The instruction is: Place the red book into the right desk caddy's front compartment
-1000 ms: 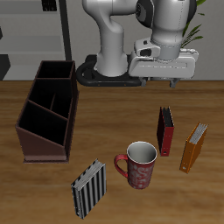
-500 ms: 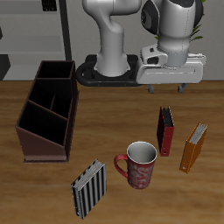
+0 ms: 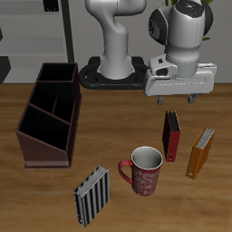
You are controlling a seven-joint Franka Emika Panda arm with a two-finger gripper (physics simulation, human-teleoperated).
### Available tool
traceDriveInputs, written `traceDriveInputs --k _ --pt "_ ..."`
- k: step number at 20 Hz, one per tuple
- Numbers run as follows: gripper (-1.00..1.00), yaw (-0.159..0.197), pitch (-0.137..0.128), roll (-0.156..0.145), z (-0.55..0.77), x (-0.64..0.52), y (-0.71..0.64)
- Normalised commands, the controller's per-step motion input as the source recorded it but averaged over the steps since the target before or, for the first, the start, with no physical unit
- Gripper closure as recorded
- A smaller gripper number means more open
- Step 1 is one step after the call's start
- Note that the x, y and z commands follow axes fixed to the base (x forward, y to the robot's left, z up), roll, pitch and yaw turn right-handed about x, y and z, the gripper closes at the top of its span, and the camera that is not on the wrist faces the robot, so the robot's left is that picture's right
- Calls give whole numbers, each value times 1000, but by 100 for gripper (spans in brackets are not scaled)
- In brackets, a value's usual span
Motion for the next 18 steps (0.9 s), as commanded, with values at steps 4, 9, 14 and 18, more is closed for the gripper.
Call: traceDriveInputs --k 4,9,14,18 --pt "-100 -7 27 8 -251 91 9" --pt "-100 9 0 31 -193 20 23" --pt "-100 -2 20 7 -162 58 -41" --pt "-100 -5 23 3 -240 76 -34"
